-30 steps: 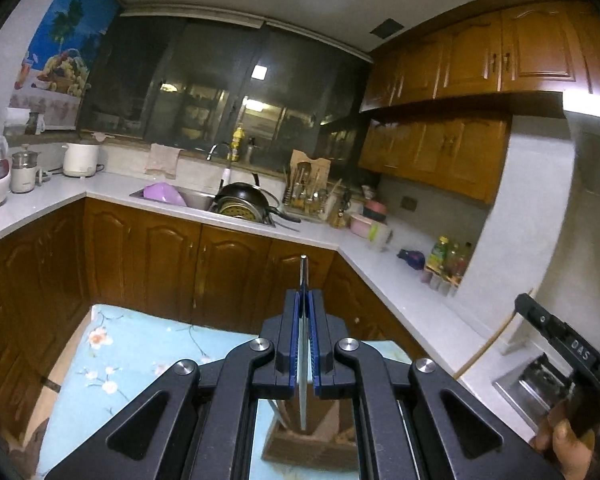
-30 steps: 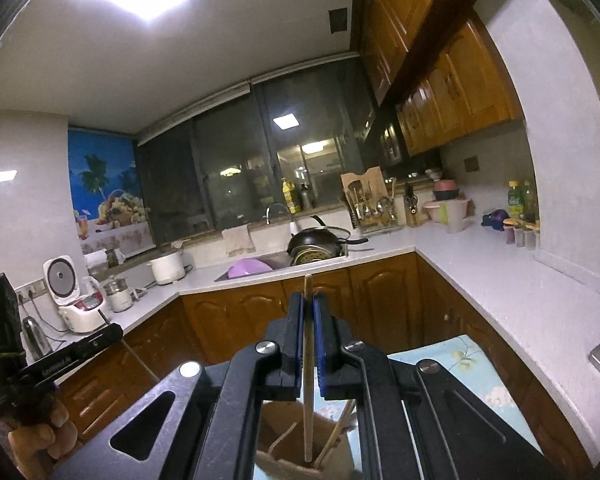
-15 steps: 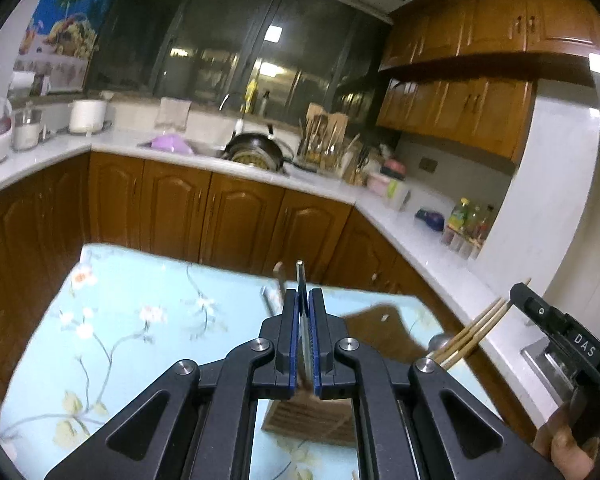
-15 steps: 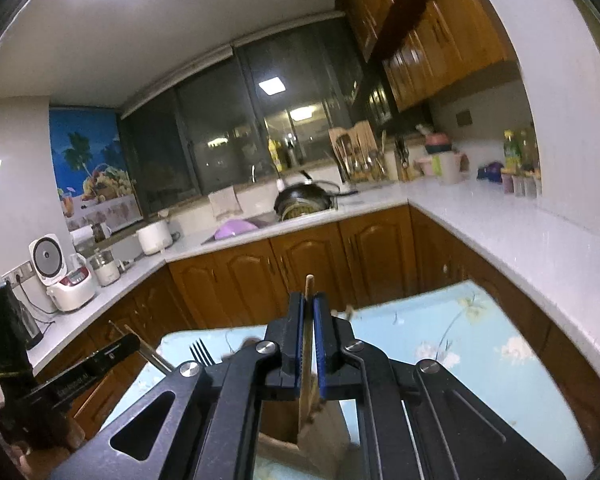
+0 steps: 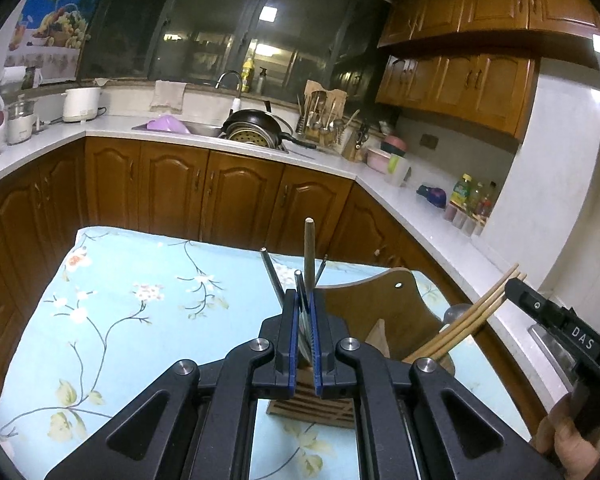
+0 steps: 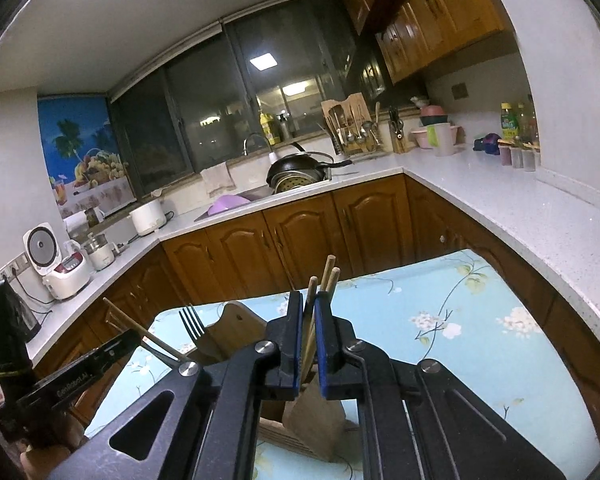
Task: Organize utensils
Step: 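Open both tools to drop the chopstick and knife into the holder, then move both tools back down to the remaining utensils on the table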
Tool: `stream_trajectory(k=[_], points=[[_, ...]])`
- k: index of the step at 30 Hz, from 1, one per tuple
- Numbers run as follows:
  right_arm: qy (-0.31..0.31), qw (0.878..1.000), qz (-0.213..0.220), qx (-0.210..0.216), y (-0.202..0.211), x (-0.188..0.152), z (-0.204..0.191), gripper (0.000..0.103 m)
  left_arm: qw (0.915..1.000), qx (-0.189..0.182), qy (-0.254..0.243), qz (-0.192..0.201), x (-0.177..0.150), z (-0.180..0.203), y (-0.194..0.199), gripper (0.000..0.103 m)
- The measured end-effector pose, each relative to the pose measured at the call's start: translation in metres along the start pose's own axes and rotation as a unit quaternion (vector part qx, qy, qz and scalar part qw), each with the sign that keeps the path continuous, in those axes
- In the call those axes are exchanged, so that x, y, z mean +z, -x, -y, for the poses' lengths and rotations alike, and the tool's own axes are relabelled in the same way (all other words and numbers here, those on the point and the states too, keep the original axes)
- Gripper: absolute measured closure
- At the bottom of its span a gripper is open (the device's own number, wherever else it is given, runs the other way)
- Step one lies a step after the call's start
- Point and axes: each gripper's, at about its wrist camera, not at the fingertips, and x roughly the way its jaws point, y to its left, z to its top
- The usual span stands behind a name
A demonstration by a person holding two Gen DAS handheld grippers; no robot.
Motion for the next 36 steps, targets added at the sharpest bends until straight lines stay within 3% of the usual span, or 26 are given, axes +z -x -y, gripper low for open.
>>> stream_trajectory(k=[6,8,9,11,12,13,18,23,28,36], points=[[-0.005,1.000,-0.006,0.006,-0.001,-0.001,0.003,0.092,1.0000,0.003,-0.001,-0.009,-0.008,0.001,0.004,0.099],[-0.009,1.000,-0.005,0.010,0.001,-0.001,0.005,0.080,0.9999,-0.001,0.004,-0.015,-0.008,0.001,0.006,0.097],[-0.012,1.000,-0.003,0.014,0.004,-0.001,0.007,0.074,0.9999,-0.002,0.006,-0.015,-0.008,0.000,0.009,0.092],[-0.017,1.000,0.006,0.022,0.012,-0.002,0.008,0.049,0.9999,-0.004,0.009,-0.014,-0.007,0.000,0.017,0.077],[-0.019,0.999,0.012,0.024,0.017,-0.002,0.008,0.045,0.9999,-0.006,0.010,-0.010,-0.008,0.001,0.022,0.067],[-0.019,0.999,0.016,0.024,0.022,-0.002,0.008,0.039,0.9999,-0.007,0.010,-0.007,-0.008,0.001,0.030,0.063],[-0.025,0.999,0.032,0.030,0.051,-0.009,0.011,0.028,0.9999,-0.004,0.009,0.011,-0.018,-0.001,0.068,0.036],[-0.040,0.998,0.034,0.030,0.076,-0.023,0.017,0.010,0.9998,0.001,0.020,0.009,-0.042,-0.013,0.100,0.029],[-0.040,0.999,0.019,0.023,0.097,-0.052,0.021,0.002,0.9988,0.015,0.045,-0.016,-0.078,-0.024,0.123,0.025],[-0.054,0.998,-0.031,-0.002,0.109,-0.111,0.036,0.002,0.9947,0.025,0.057,-0.082,-0.124,-0.030,0.137,0.024]])
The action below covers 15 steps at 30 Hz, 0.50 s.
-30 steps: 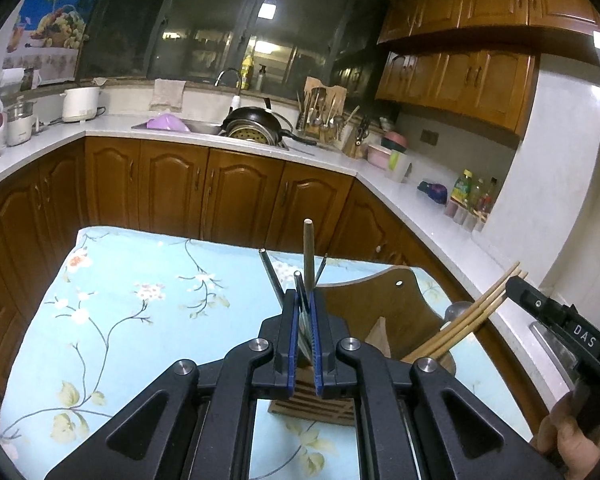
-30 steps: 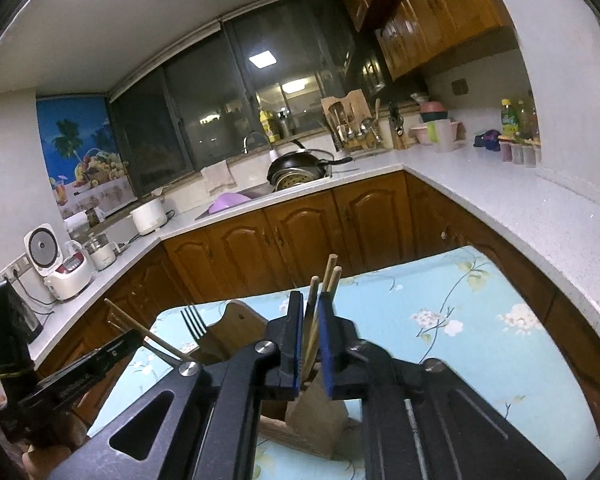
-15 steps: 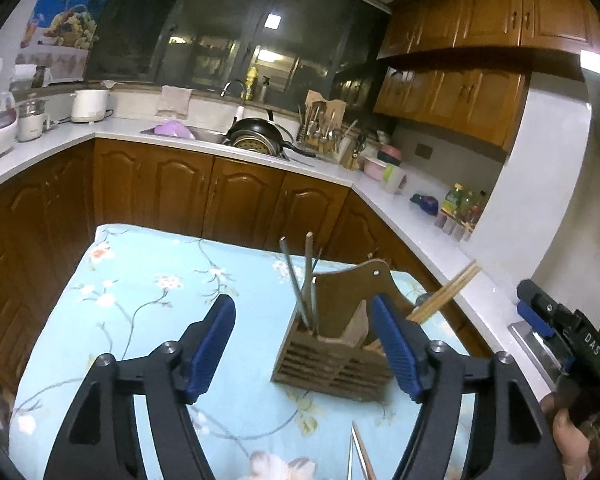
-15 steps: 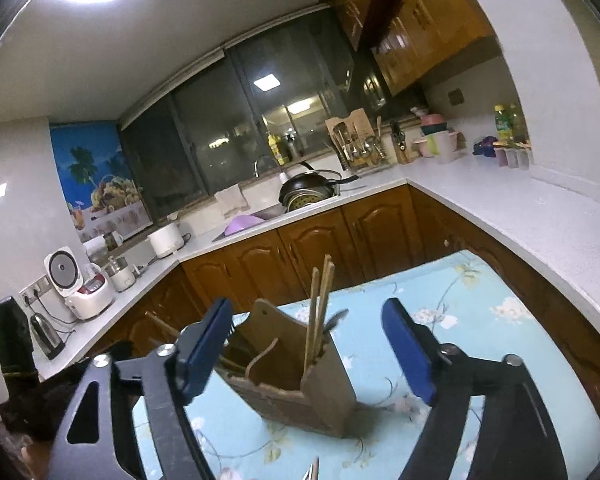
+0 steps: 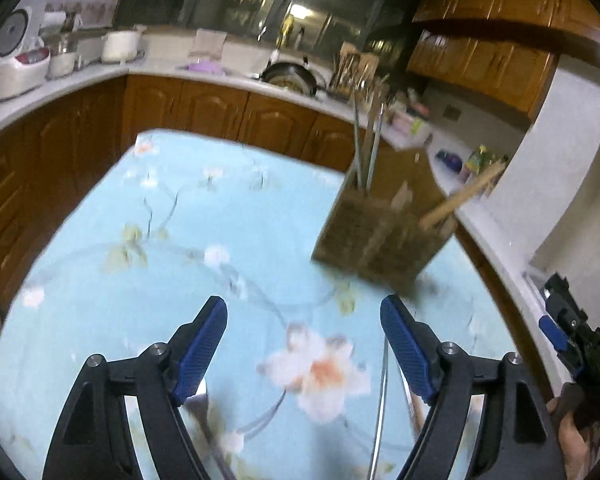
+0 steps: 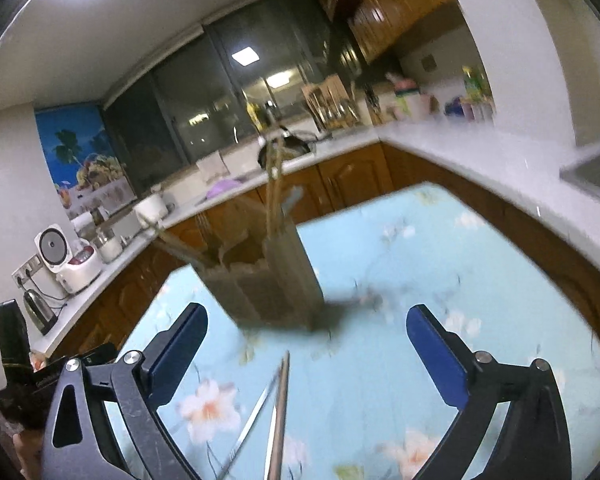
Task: Organize utensils
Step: 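Move both tools back down to the remaining utensils on the table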
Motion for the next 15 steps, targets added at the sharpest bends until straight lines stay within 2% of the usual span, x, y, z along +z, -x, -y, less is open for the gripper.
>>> stream_trajectory(k=[7,15], points=[[-0.017,0.999,-0.044,-0.011,-0.002,-0.031,0.016,0.002,0.9986,-0.001,-0.019,-0.049,-0.018,0.014,-0.003,0.024],[-0.033,0.998,-0.050,-0.023,0.006,-0.040,0.030,0.002,0.9917,0.001,-0.068,-0.110,-0.024,0.043,-0.028,0.025]])
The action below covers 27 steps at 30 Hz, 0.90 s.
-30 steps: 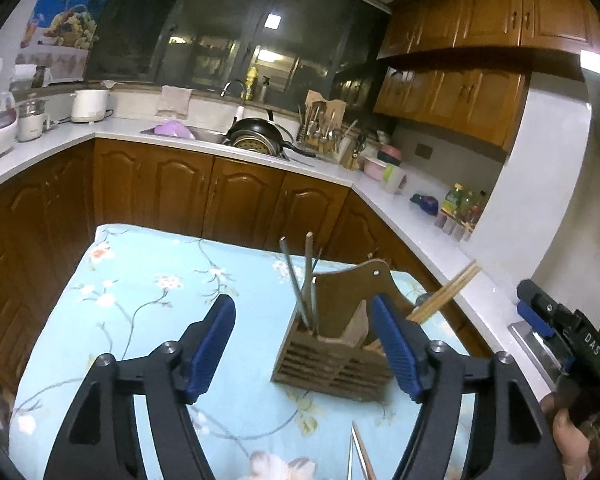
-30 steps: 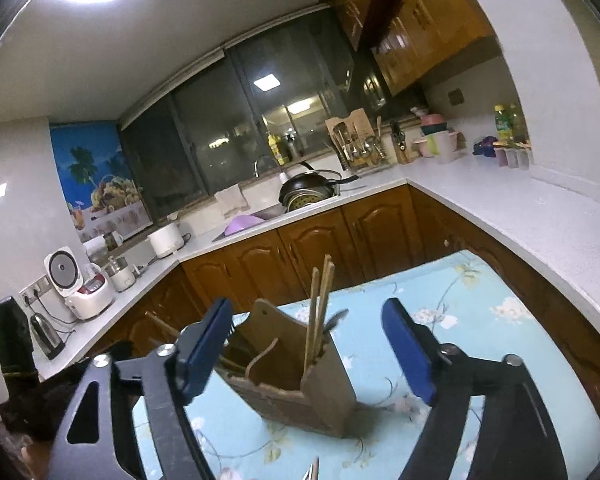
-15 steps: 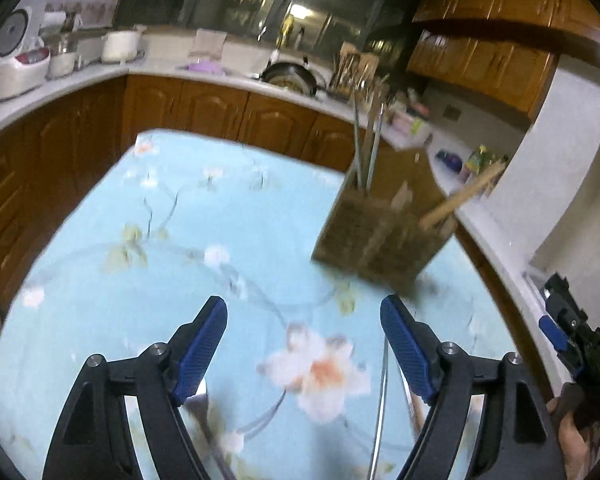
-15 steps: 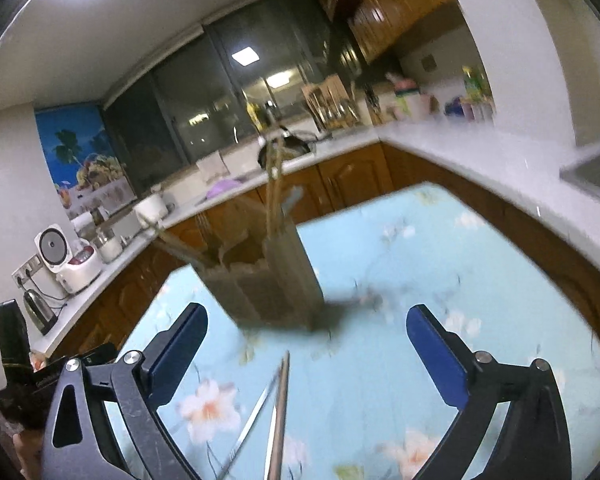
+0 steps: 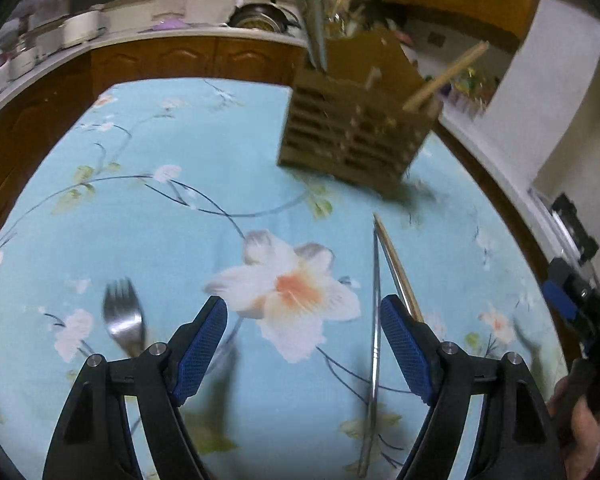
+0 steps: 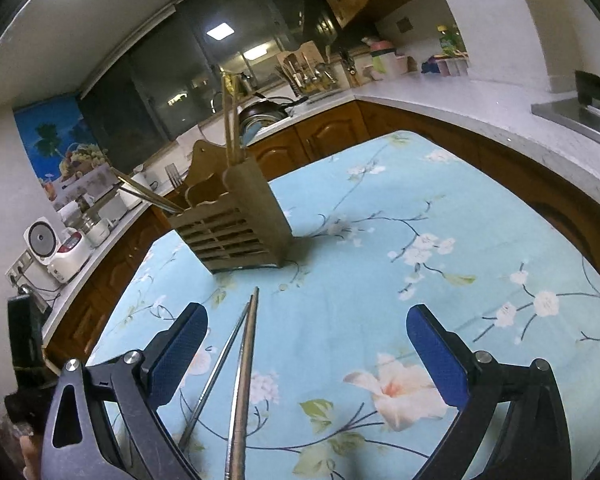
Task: Organize utensils
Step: 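Move both tools back down to the remaining utensils on the table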
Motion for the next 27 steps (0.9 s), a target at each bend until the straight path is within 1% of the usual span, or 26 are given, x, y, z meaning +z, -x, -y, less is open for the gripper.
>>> stream_trajectory(k=[7,9,11,13,14,17,18,19,21,22,23,24,26,27], points=[[-0.012,1.000,0.003,-0.005,0.002,0.001,0.009,0.002,0.9984,0.005,-0.047,-0.031,0.008,0.029,-0.028,0.027],[-0.015,1.000,0.000,-0.004,0.000,0.001,0.010,0.002,0.9977,0.007,-0.054,-0.040,0.011,0.035,-0.039,0.034],[-0.019,1.000,-0.003,-0.004,-0.002,0.001,0.012,0.002,0.9969,0.010,-0.062,-0.046,0.015,0.041,-0.052,0.038],[-0.023,1.000,-0.007,-0.003,-0.006,0.002,0.013,0.002,0.9954,0.024,-0.076,-0.053,0.015,0.045,-0.062,0.045],[-0.024,1.000,-0.009,-0.001,-0.008,0.002,0.013,0.002,0.9942,0.032,-0.082,-0.061,0.013,0.046,-0.068,0.051],[-0.019,1.000,-0.014,0.005,-0.015,0.003,0.008,0.003,0.9925,0.046,-0.101,-0.051,0.008,0.049,-0.076,0.052],[-0.012,1.000,-0.019,0.007,-0.019,0.004,0.004,0.003,0.9917,0.055,-0.105,-0.049,0.006,0.049,-0.076,0.059],[-0.007,1.000,-0.023,0.008,-0.022,0.004,0.001,0.003,0.9902,0.071,-0.111,-0.047,0.005,0.046,-0.074,0.062],[0.011,0.999,-0.036,0.010,-0.032,0.003,-0.008,0.007,0.9910,0.075,-0.101,-0.047,0.003,0.038,-0.069,0.064],[0.022,0.999,-0.045,0.011,-0.038,0.003,-0.013,0.013,0.9919,0.074,-0.091,-0.047,0.004,0.031,-0.067,0.064],[0.035,0.998,-0.058,0.011,-0.046,0.003,-0.019,0.022,0.9922,0.079,-0.083,-0.047,0.004,0.023,-0.065,0.065],[0.046,0.996,-0.073,0.012,-0.055,0.002,-0.025,0.026,0.9926,0.081,-0.076,-0.047,0.004,0.016,-0.063,0.065],[0.062,0.993,-0.101,0.015,-0.073,0.001,-0.035,0.043,0.9944,0.074,-0.060,-0.047,0.006,0.007,-0.058,0.065],[0.070,0.991,-0.116,0.015,-0.084,-0.001,-0.040,0.046,0.9954,0.066,-0.051,-0.048,0.006,0.002,-0.057,0.065]])
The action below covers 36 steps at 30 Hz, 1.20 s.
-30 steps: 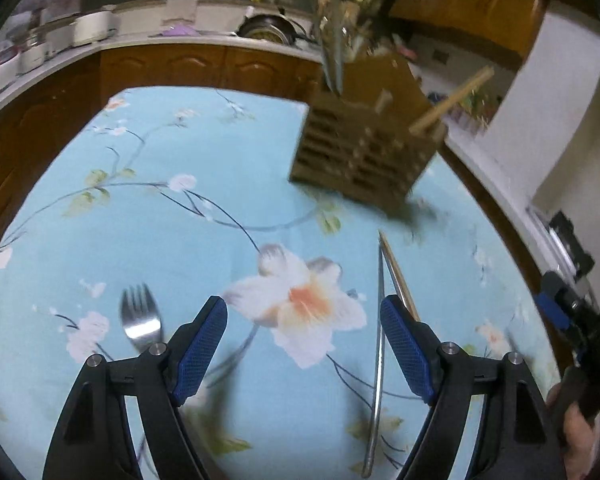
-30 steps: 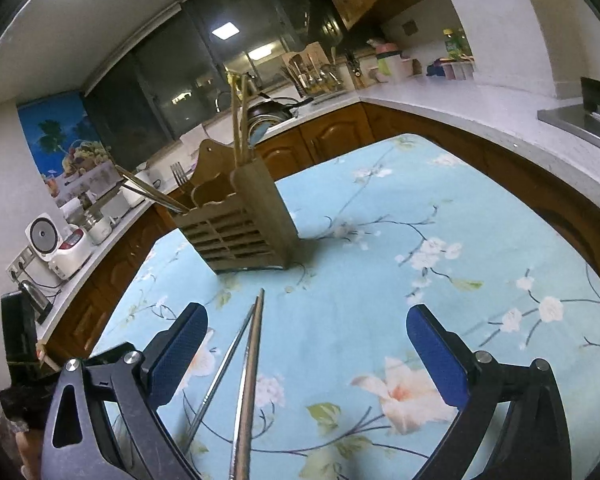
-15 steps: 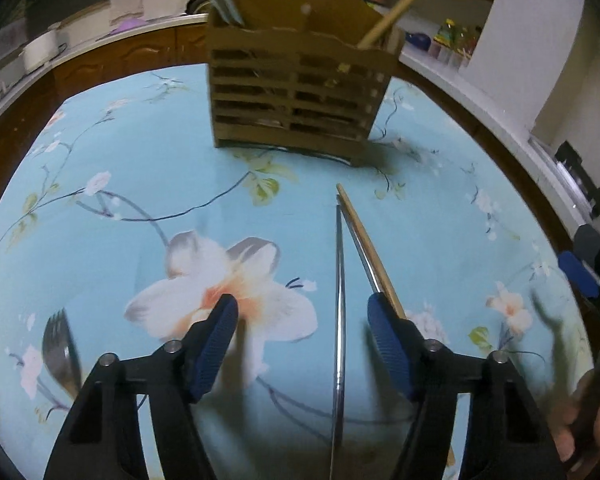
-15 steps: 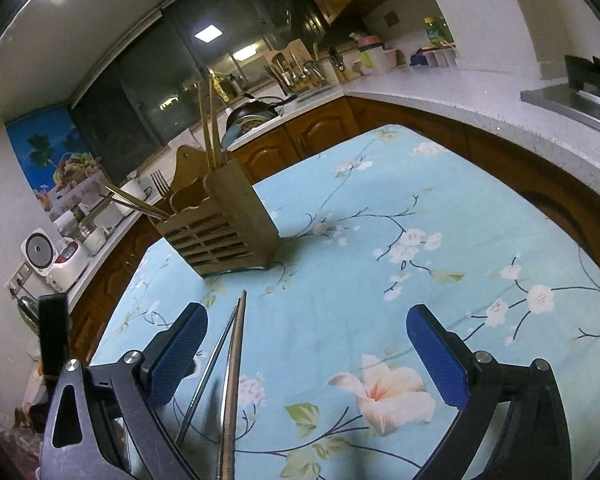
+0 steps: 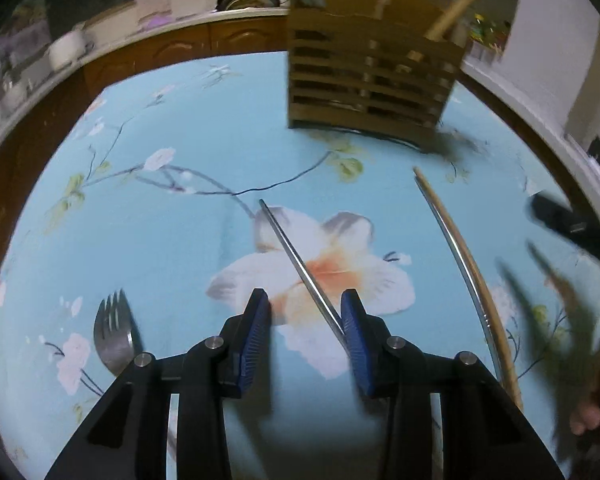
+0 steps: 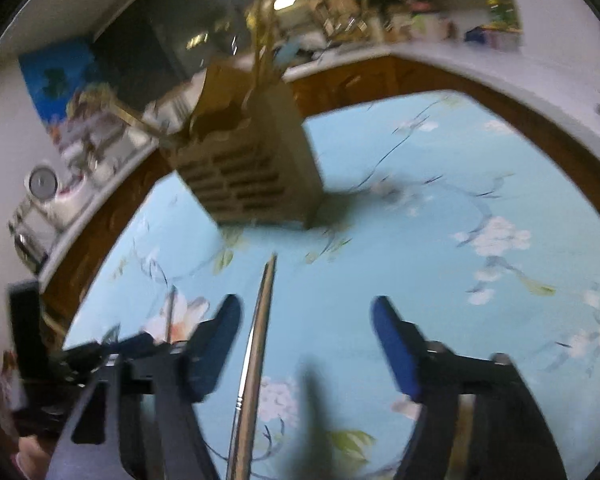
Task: Organize utensils
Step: 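Move both tools back down to the remaining utensils on the table, then grasp a silver knife with the left tool while the right tool grasps a wooden chopstick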
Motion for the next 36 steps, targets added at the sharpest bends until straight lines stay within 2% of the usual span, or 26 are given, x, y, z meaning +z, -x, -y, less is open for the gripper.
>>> stream_trajectory(k=[5,8,11,19,22,26,28,31,32,36], points=[[0.033,0.998,-0.050,-0.008,-0.038,0.006,-0.018,0.066,0.9993,-0.021,0.030,-0.003,0.003,-0.016,0.003,0.065],[0.049,0.996,-0.074,-0.022,-0.054,0.010,-0.025,0.075,0.9991,-0.023,0.035,-0.003,0.005,-0.020,0.001,0.065],[0.070,0.994,-0.077,-0.039,-0.060,0.013,-0.031,0.076,0.9991,-0.022,0.036,-0.004,0.012,-0.025,-0.006,0.065],[0.069,0.994,-0.085,-0.029,-0.059,0.014,-0.030,0.079,0.9989,-0.017,0.044,-0.009,0.027,-0.028,-0.019,0.065],[0.088,0.992,-0.084,-0.042,-0.063,0.015,-0.037,0.079,0.9994,-0.006,0.033,-0.008,0.032,-0.026,-0.024,0.065],[0.090,0.992,-0.084,-0.038,-0.073,0.022,-0.038,0.079,0.9999,0.009,0.014,-0.002,0.036,-0.018,-0.030,0.065],[0.093,0.992,-0.081,-0.037,-0.077,0.026,-0.039,0.079,0.9999,0.017,0.003,0.002,0.038,-0.014,-0.033,0.069],[0.103,0.991,-0.077,-0.040,-0.080,0.028,-0.041,0.082,0.9996,0.025,-0.012,0.010,0.040,-0.009,-0.036,0.083],[0.105,0.991,-0.077,-0.042,-0.079,0.028,-0.041,0.094,0.9996,0.023,-0.012,0.010,0.040,-0.008,-0.037,0.093],[0.092,0.992,-0.079,-0.039,-0.071,0.024,-0.036,0.097,1.0000,-0.003,0.005,0.008,0.039,-0.017,-0.035,0.098]])
